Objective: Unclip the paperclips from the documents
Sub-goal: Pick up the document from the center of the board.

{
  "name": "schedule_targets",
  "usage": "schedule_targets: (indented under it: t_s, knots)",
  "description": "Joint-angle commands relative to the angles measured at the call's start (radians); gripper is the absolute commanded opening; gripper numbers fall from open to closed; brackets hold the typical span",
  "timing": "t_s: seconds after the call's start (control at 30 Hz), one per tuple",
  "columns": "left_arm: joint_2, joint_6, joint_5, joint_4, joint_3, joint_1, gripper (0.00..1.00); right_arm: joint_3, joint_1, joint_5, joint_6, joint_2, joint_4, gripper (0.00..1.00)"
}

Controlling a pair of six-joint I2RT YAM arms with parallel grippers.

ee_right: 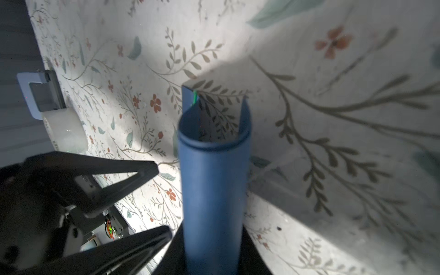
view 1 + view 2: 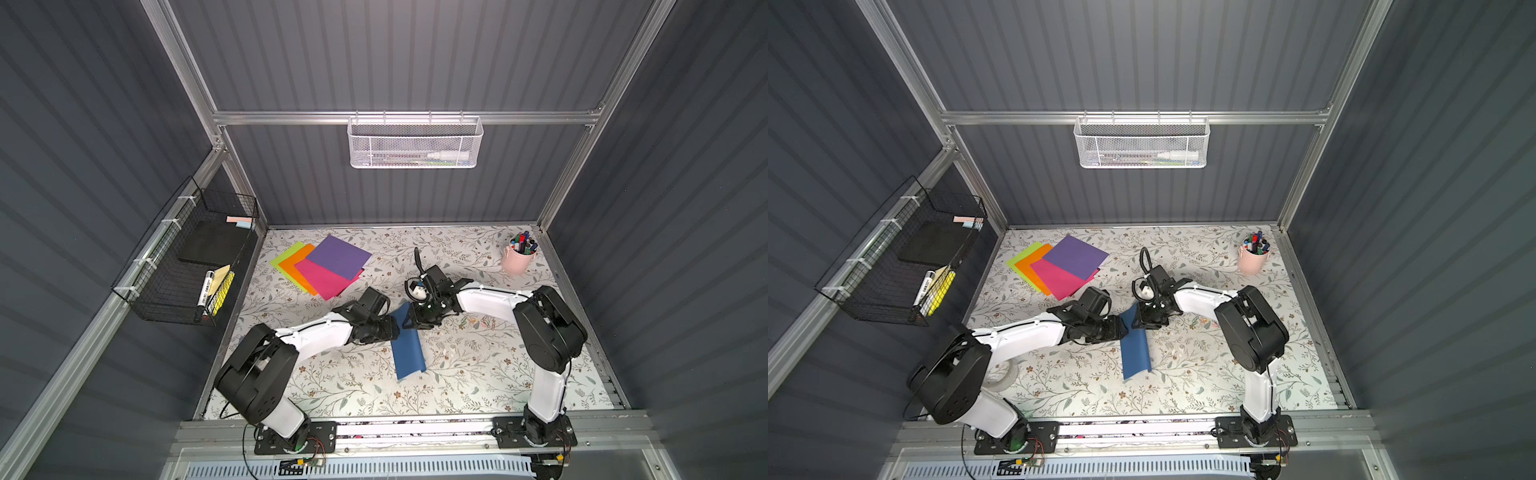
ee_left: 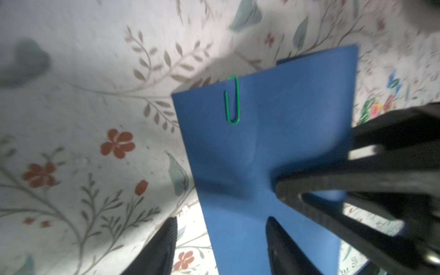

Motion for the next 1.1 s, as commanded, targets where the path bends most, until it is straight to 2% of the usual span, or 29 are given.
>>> schedule_targets:
  t_s: [0.0, 0.13, 0.27, 0.33, 0.4, 0.6, 0.8, 0.97, 1.07]
  knots:
    - [-0.091, -0.011, 0.013, 0.018, 0.02, 0.038, 0.67, -0.043, -0.037, -0.08, 0.004, -0.057, 0.086, 0.27]
    - [-0.162, 0.012, 0.104, 0.152, -0.008, 0.052, 0.77, -0.115, -0.082, -0.146, 0.015, -0.125, 0.183, 0.27]
    - [-0.185, 0.005, 0.208, 0.34, -0.074, 0.066, 0.78, -0.179, -0.118, -0.216, 0.021, -0.206, 0.272, 0.28]
    - [-0.166, 0.007, 0.287, 0.422, -0.098, 0.066, 0.76, -0.211, -0.136, -0.24, 0.045, -0.25, 0.326, 0.29]
    - [-0.151, 0.004, 0.318, 0.477, -0.11, 0.067, 0.74, -0.237, -0.153, -0.262, 0.074, -0.285, 0.377, 0.29]
    - [-0.138, -0.013, 0.353, 0.552, -0.118, 0.076, 0.7, -0.27, -0.176, -0.307, 0.128, -0.357, 0.462, 0.31]
    - [-0.152, -0.044, 0.39, 0.638, -0.13, 0.082, 0.67, -0.282, -0.173, -0.337, 0.159, -0.353, 0.507, 0.31]
    - [-0.172, -0.069, 0.407, 0.692, -0.14, 0.088, 0.53, -0.298, -0.166, -0.333, 0.169, -0.351, 0.528, 0.3]
    - [-0.172, -0.069, 0.41, 0.687, -0.138, 0.09, 0.38, -0.298, -0.165, -0.33, 0.167, -0.351, 0.525, 0.31]
